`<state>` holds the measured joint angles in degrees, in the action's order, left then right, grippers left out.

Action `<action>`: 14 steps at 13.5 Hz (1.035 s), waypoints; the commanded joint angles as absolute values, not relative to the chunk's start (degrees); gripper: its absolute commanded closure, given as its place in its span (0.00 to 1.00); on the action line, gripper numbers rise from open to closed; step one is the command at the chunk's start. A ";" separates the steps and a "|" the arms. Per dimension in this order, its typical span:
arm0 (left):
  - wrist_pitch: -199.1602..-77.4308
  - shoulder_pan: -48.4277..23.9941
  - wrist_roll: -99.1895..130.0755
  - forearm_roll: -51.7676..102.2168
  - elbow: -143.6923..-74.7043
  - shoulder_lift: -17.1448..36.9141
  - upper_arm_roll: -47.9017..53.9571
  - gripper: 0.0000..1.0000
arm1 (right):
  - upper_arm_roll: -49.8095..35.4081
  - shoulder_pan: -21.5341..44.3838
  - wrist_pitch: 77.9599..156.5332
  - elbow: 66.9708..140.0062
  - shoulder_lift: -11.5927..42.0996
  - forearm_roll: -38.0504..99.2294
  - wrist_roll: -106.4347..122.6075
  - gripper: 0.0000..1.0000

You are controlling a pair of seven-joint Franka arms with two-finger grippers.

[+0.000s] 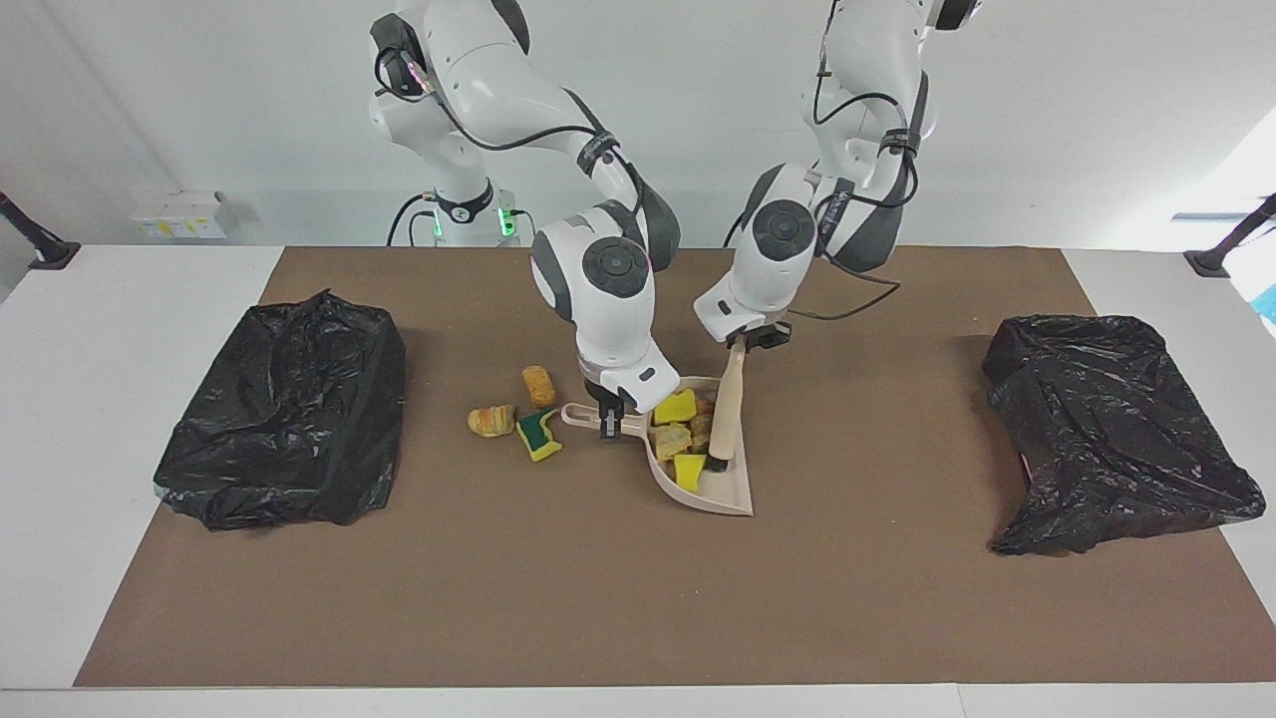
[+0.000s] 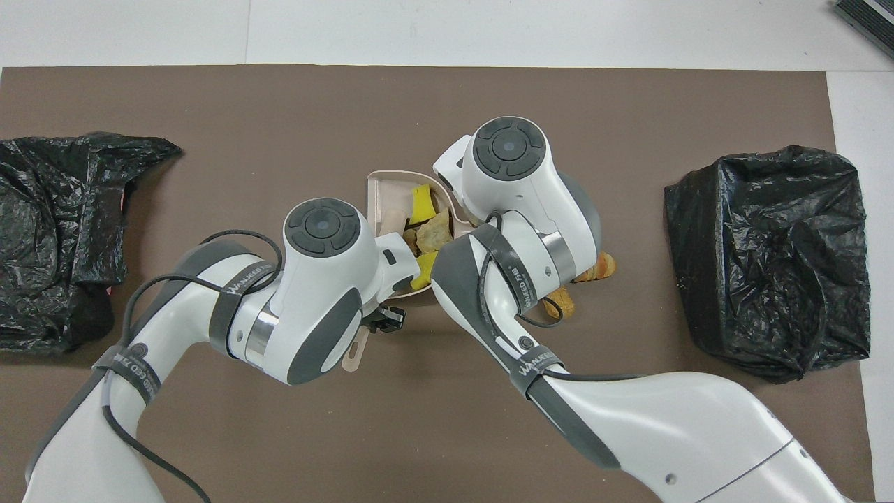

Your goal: Sweep and dump trash in bin

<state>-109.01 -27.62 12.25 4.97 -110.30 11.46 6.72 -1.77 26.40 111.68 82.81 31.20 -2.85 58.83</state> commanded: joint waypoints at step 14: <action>-105.73 -20.21 26.53 4.22 -111.09 4.75 5.45 1.00 | -2.02 23.04 113.38 84.55 27.17 0.08 59.85 1.00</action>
